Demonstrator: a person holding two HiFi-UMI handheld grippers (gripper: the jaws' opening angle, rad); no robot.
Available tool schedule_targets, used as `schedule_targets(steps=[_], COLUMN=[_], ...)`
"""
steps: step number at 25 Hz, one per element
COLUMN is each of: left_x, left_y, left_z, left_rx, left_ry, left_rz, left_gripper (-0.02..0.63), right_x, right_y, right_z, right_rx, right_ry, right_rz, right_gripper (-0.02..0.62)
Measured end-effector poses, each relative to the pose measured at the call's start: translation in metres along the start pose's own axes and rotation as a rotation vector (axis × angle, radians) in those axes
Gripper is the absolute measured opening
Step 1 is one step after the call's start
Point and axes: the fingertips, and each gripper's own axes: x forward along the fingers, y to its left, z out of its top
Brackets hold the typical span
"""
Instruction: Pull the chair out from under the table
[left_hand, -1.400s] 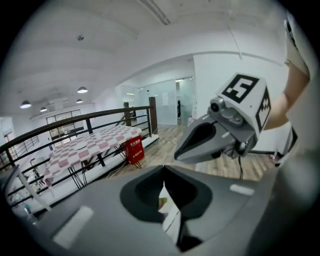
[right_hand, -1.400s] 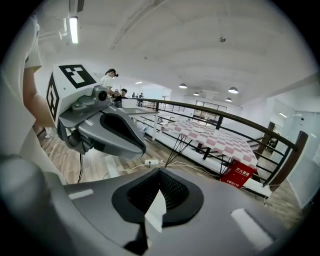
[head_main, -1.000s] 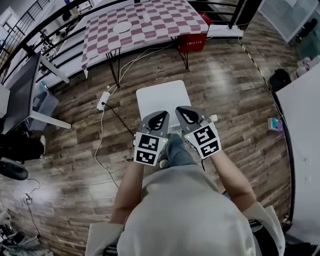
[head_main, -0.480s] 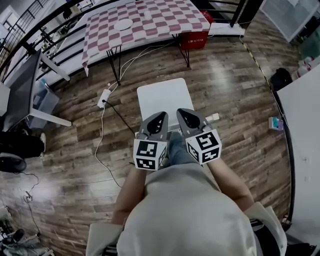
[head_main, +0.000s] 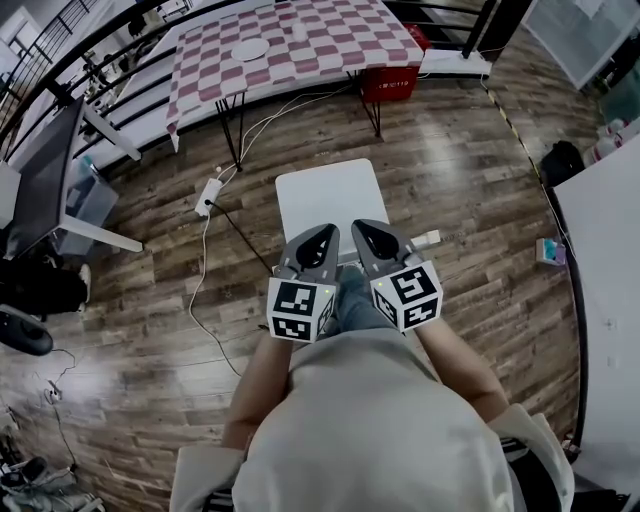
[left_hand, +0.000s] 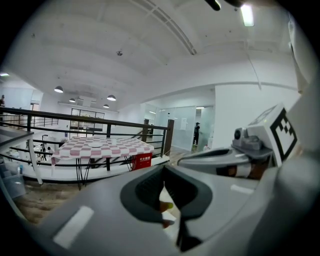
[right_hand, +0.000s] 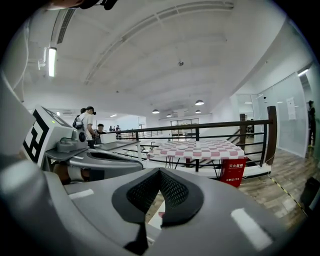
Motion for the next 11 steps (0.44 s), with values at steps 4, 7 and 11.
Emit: schedule_targets(steps=[4,7,11], left_x=[0.0008,-0.0005,-0.0015], left_y=[0.0019,0.0032,0.0047], left_z=[0.0016,0.0003,0.0004], left_rx=[-0.003,0.003,0.005], left_ry=[0.002,0.010,0.012], left_rz=[-0.009,-0.013,-0.013], left_gripper=[0.011,0.011,0.011], right_x=[0.0031,0.0044,0.0052], right_y=[0.0027,0.0057,0.0068], right_z=[0.0042,0.0047,0.0042], right_rx=[-0.011,-0.016,-0.017], right_ry=[-0.006,-0.002,0.000], right_rz=[0.012,0.014,0.013], right_gripper=[-0.003,-0.003,-0.003])
